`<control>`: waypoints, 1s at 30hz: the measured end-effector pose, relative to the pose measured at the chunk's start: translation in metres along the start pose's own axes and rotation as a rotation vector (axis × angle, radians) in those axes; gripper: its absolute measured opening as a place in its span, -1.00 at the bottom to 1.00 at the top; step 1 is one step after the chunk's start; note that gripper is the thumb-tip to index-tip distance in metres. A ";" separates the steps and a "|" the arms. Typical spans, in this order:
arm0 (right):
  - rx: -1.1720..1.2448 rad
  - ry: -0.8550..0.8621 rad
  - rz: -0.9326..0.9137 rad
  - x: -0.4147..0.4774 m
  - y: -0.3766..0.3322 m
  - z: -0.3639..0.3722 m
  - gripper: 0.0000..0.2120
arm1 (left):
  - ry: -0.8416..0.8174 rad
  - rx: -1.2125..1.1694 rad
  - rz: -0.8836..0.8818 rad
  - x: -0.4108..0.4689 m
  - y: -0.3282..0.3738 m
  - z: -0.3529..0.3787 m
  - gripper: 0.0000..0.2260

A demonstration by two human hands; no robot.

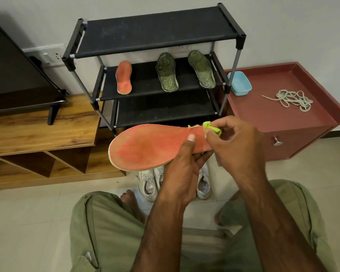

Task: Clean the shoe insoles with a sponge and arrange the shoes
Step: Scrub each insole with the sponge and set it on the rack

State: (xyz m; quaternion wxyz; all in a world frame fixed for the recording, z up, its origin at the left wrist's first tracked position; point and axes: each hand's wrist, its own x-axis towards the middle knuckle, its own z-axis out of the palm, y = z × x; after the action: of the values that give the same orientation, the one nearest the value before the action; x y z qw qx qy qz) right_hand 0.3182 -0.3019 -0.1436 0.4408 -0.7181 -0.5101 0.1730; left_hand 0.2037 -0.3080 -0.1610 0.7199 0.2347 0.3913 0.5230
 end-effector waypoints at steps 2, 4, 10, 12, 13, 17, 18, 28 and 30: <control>-0.033 0.078 0.025 0.002 0.002 -0.002 -0.94 | -0.003 -0.004 -0.009 0.000 -0.001 0.001 -0.71; -0.022 0.035 -0.005 -0.001 -0.001 0.000 -0.94 | -0.024 0.033 -0.018 -0.001 -0.002 0.005 -0.73; -0.053 0.057 0.034 0.006 0.000 -0.004 -0.94 | -0.004 -0.006 0.006 0.001 0.001 0.001 -0.71; -0.054 0.046 0.004 0.004 -0.001 -0.001 -0.94 | -0.007 0.011 -0.006 0.001 0.001 0.003 -0.72; -0.032 0.001 -0.016 0.002 -0.004 0.002 -0.93 | -0.014 0.021 -0.013 0.001 0.001 0.004 -0.73; -0.011 -0.010 0.014 0.007 -0.004 0.000 -0.93 | 0.010 -0.029 0.010 0.001 0.004 0.001 -0.77; -0.040 0.038 0.029 0.008 -0.002 -0.001 -0.94 | 0.016 -0.043 0.016 0.001 0.005 0.000 -0.76; -0.063 0.034 -0.016 0.008 0.004 -0.001 -0.92 | 0.041 -0.082 0.016 0.003 0.007 -0.002 -0.82; -0.046 -0.057 -0.047 0.002 0.004 0.003 -0.91 | 0.042 -0.093 0.016 0.005 0.007 -0.004 -0.79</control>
State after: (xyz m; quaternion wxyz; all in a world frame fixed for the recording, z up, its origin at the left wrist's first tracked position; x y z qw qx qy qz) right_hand 0.3194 -0.2992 -0.1485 0.4135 -0.7104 -0.5431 0.1713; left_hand 0.1971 -0.3014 -0.1603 0.7176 0.1931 0.3795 0.5511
